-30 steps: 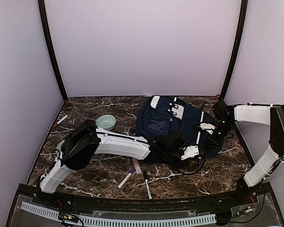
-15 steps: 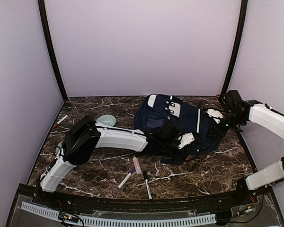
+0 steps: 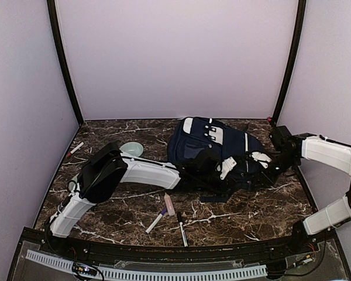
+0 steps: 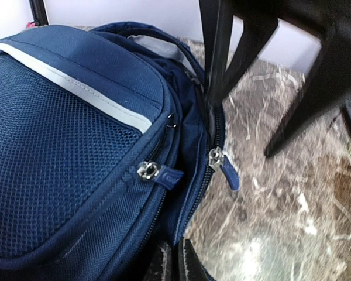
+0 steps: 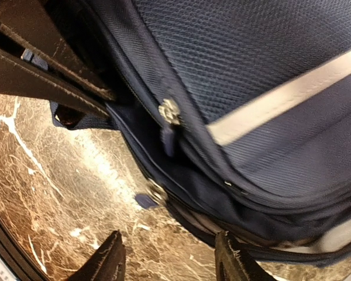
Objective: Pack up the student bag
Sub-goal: Pick up the largest pocket of the bag from the student bag, then zip the student bag into the largest pocket of the bag.
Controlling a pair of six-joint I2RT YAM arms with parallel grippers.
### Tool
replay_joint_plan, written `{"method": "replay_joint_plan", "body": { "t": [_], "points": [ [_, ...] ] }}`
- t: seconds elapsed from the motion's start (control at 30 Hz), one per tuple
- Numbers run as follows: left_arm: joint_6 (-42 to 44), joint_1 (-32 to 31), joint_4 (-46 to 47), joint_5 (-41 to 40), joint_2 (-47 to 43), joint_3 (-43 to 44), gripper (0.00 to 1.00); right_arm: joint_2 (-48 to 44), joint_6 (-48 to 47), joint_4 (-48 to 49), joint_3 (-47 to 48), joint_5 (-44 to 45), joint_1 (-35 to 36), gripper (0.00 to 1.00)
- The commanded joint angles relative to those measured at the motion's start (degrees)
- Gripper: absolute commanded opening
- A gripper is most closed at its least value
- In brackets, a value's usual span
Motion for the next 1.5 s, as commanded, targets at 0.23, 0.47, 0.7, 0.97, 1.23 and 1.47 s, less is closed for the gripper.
{"method": "replay_joint_plan", "body": {
  "t": [0.23,0.47,0.7,0.97,1.23,1.47],
  "points": [
    [-8.97,-0.06,13.07,3.41,-1.9,-0.08,0.0,6.23,6.19,4.93,0.46,-2.47,0.74,0.54],
    [-10.46,-0.06,14.97,3.97,-3.18,-0.96,0.0,7.86,8.11,7.55,0.3,-3.62,0.82,0.53],
    [-11.59,-0.01,16.25,4.93,-3.46,-1.12,0.0,9.0,9.42,8.79,1.29,-0.39,1.27,0.37],
    [-10.44,-0.05,15.43,4.31,-3.51,-2.22,0.0,3.08,6.82,2.38,2.98,0.2,1.01,0.07],
    [-9.17,0.0,14.45,3.91,-3.76,-3.02,0.0,3.99,3.6,-3.02,6.42,1.72,0.21,0.01],
    [-8.52,-0.06,14.93,3.08,-4.22,-4.75,0.0,7.85,-0.47,-7.82,7.63,-3.05,-0.06,0.05]
  ]
}}
